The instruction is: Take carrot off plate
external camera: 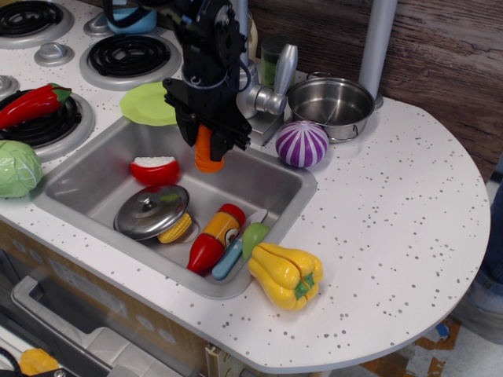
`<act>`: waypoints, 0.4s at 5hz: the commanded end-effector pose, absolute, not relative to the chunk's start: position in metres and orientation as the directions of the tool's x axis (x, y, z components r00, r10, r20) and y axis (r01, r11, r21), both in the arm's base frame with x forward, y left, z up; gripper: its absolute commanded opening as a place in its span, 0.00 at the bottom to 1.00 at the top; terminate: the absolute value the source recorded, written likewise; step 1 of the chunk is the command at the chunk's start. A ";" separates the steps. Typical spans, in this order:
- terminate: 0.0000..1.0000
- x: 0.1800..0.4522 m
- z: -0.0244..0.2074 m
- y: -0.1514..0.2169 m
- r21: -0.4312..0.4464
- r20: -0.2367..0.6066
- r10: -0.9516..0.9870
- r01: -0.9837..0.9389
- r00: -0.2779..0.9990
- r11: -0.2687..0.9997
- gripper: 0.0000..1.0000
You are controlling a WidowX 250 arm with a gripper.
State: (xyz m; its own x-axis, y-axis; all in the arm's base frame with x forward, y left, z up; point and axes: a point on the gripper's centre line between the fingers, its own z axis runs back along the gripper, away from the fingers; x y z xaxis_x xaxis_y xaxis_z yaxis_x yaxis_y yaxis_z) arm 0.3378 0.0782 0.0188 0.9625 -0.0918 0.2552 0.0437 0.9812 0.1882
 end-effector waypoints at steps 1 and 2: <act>0.00 0.343 0.021 0.078 0.189 0.307 -0.098 0.040 0.947 0.981 1.00; 0.00 0.344 0.022 0.077 0.183 0.313 -0.098 0.041 0.945 0.982 1.00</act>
State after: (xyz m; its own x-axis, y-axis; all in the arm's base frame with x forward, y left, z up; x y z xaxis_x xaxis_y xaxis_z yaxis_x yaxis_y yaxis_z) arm 0.3393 0.0748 0.0103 0.9566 -0.0909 0.2769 0.0435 0.9840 0.1730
